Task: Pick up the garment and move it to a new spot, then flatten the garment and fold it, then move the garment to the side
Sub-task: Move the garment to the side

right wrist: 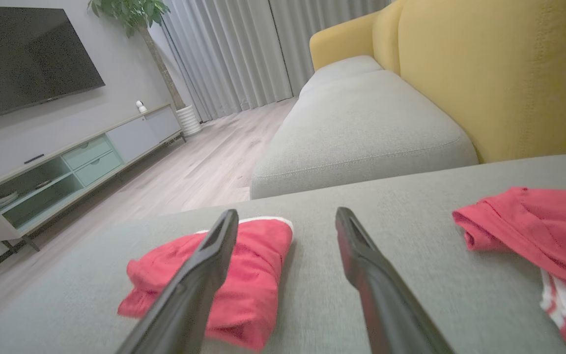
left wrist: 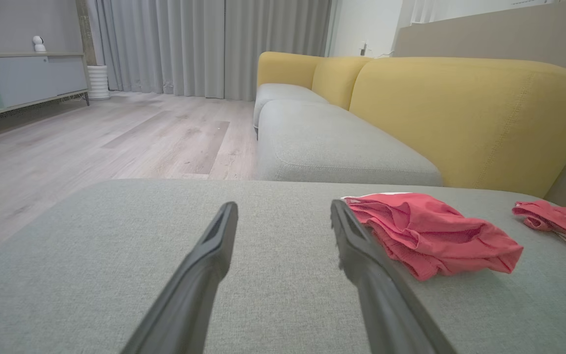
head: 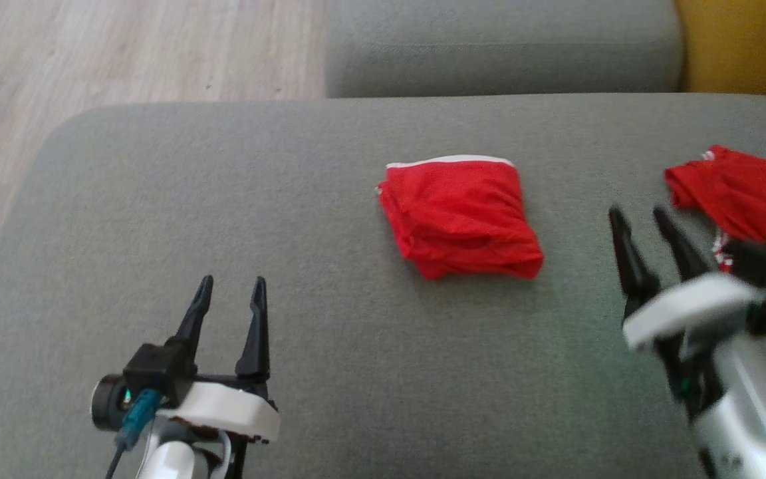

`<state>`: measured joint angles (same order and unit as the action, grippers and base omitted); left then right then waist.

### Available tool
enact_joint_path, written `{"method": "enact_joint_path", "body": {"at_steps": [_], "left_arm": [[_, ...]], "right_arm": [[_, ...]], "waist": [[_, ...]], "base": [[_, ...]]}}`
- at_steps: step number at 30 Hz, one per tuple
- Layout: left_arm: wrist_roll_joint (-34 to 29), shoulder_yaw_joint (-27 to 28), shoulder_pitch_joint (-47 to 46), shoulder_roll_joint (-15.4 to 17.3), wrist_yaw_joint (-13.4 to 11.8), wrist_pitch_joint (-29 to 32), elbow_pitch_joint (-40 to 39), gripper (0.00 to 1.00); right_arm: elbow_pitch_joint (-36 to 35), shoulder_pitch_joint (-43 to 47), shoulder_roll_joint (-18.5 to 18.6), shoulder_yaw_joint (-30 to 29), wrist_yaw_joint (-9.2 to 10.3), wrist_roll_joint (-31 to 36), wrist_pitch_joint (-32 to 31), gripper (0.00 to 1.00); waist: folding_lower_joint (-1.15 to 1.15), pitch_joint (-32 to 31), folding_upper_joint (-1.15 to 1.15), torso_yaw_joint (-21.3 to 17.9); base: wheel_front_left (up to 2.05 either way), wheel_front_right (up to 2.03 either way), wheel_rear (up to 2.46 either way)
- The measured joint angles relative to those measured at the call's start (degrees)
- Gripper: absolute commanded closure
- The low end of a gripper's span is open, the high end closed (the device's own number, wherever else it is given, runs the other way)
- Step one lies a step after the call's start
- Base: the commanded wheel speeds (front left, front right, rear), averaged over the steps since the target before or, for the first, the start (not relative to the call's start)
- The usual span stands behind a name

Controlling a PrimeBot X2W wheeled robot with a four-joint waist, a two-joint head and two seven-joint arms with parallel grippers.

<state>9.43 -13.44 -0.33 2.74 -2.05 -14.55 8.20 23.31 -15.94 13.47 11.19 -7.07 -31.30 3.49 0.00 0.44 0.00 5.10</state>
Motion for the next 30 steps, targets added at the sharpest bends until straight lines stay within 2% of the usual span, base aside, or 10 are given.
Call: {"method": "enact_joint_path", "body": {"at_steps": [1,4,12,16,20,24,27,28,29,30], "left_arm": [[0.0,0.0,0.0,0.0,0.0,0.0,0.0,0.0],[0.6,-1.3,-0.7,0.0,-0.5,0.0,-0.2,0.0],[1.9,-3.9,-5.0,0.0,-1.7,0.0,-0.5,0.0],[2.3,-4.7,-5.2,-0.1,-2.2,0.0,-0.5,0.0],[2.5,-4.8,-5.8,-0.1,-2.8,0.0,-0.6,0.0],[2.9,-4.8,-5.8,-0.1,-3.0,0.0,-0.6,0.0],[2.9,-4.8,-5.8,0.0,-3.1,0.0,-0.6,0.0],[2.9,-4.8,-5.8,0.0,-3.1,0.0,-0.6,0.0],[2.9,-4.8,-5.8,-0.1,-3.1,0.0,-0.6,0.0],[2.9,-4.8,-5.8,-0.1,-3.1,0.0,-0.6,0.0]], "right_arm": [[0.0,0.0,0.0,0.0,0.0,0.0,0.0,0.0],[4.7,-7.3,1.7,1.3,0.0,-2.0,-2.6,0.0],[22.3,-23.2,4.0,3.8,0.0,-8.3,-10.5,0.0],[31.0,-27.3,4.5,5.3,0.0,-11.5,-18.2,0.0],[40.0,-28.3,4.2,5.4,0.0,-15.6,-30.3,0.0],[41.7,-30.9,4.1,4.8,0.0,-18.4,-37.1,0.0],[41.1,-30.8,3.4,5.4,0.0,-19.5,-37.9,0.0],[40.8,-30.5,3.3,5.7,-0.01,-19.7,-37.9,0.02],[40.4,-30.3,3.2,6.0,-0.01,-20.0,-37.9,0.23],[40.2,-30.2,3.2,6.5,-0.01,-20.1,-37.4,0.51]], "waist": [[0.0,0.0,0.0,0.0],[0.0,1.4,0.0,1.7],[0.0,5.7,0.0,8.2],[0.0,7.7,0.0,11.7],[0.0,9.1,0.0,14.6],[0.0,9.9,0.0,15.9],[0.0,9.8,0.0,15.6],[0.0,9.7,0.0,15.4],[0.0,9.6,0.0,15.2],[0.0,9.5,0.0,14.9]], "base": [[0.0,0.0,0.0],[0.0,0.0,0.0],[0.0,0.0,0.0],[0.0,0.0,0.0],[0.0,0.0,0.0],[0.0,0.0,0.0],[0.0,0.0,0.0],[0.0,0.0,0.0],[0.0,0.0,0.0],[0.0,0.0,0.0]]}}
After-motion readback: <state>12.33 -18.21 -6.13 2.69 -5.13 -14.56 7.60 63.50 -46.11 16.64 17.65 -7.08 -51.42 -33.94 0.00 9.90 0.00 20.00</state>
